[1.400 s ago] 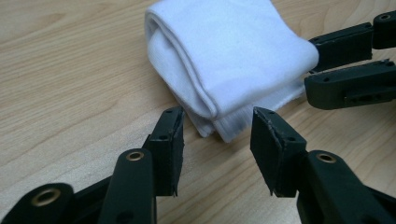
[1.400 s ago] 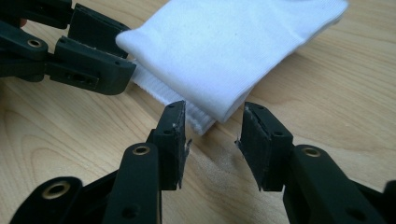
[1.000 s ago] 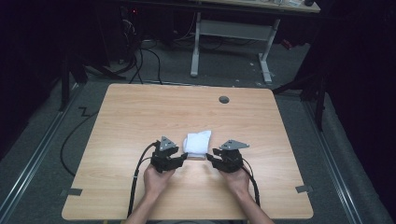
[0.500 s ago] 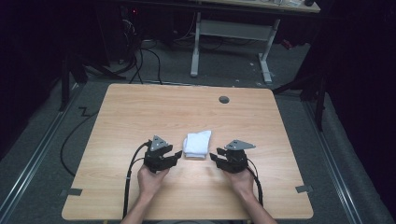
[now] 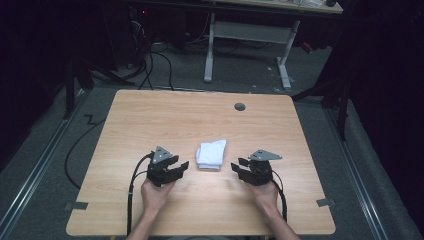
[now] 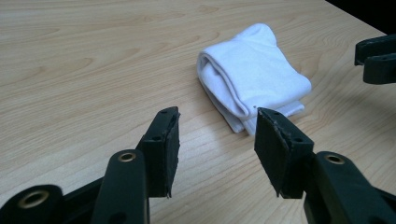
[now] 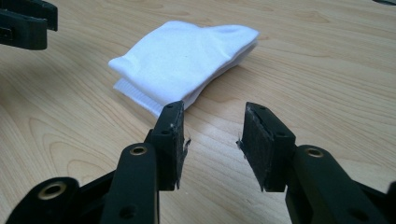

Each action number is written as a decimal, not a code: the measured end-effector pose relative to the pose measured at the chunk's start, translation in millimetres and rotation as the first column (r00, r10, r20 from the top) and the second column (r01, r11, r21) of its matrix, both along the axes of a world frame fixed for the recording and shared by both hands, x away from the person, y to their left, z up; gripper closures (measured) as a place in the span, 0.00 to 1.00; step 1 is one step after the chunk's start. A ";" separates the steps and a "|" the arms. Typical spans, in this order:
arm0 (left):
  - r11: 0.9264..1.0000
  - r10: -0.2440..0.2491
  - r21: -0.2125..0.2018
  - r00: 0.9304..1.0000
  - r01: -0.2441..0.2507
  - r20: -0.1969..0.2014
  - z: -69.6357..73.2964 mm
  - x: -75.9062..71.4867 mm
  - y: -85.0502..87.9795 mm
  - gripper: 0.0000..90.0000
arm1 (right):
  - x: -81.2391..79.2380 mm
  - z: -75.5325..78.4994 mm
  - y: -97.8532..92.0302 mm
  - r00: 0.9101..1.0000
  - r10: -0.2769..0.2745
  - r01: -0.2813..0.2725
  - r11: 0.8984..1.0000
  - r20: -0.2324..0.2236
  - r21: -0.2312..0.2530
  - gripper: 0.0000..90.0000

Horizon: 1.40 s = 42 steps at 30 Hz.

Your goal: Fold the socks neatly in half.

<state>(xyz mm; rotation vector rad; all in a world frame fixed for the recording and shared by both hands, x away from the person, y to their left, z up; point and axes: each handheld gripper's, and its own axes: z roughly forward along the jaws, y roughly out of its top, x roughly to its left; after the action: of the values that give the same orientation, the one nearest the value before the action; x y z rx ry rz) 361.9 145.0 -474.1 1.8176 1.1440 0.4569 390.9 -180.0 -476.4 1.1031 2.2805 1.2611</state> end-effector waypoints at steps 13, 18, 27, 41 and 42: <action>0.999 0.033 -0.017 0.999 -0.033 0.006 -0.7 -6.1 15.6 0.55 | -2.3 2.7 -14.5 1.000 -0.022 0.022 1.000 0.007 0.016 0.65; 0.999 0.048 -0.003 0.999 -0.048 0.007 -0.8 -8.4 21.0 0.54 | -2.6 0.9 -20.4 0.999 -0.034 0.033 0.999 0.002 0.020 0.65; 0.998 0.059 0.005 0.998 -0.059 -0.009 -4.7 -10.5 30.1 0.51 | -3.9 -4.4 -32.2 0.998 -0.059 0.059 0.998 -0.011 0.017 0.64; 0.995 0.096 0.012 0.994 -0.096 -0.058 -16.7 -9.1 45.4 0.49 | -4.0 -7.0 -46.5 0.995 -0.101 0.101 0.995 -0.013 -0.014 0.63; 0.995 0.098 0.013 0.993 -0.098 -0.060 -16.9 -9.0 45.9 0.49 | -3.8 -7.9 -47.8 0.995 -0.102 0.101 0.995 -0.012 -0.017 0.63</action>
<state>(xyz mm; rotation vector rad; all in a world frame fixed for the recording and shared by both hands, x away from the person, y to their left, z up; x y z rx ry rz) 352.9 190.9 -491.0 1.7998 1.2791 0.4676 387.2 -227.8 -484.2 1.2086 2.2096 1.1979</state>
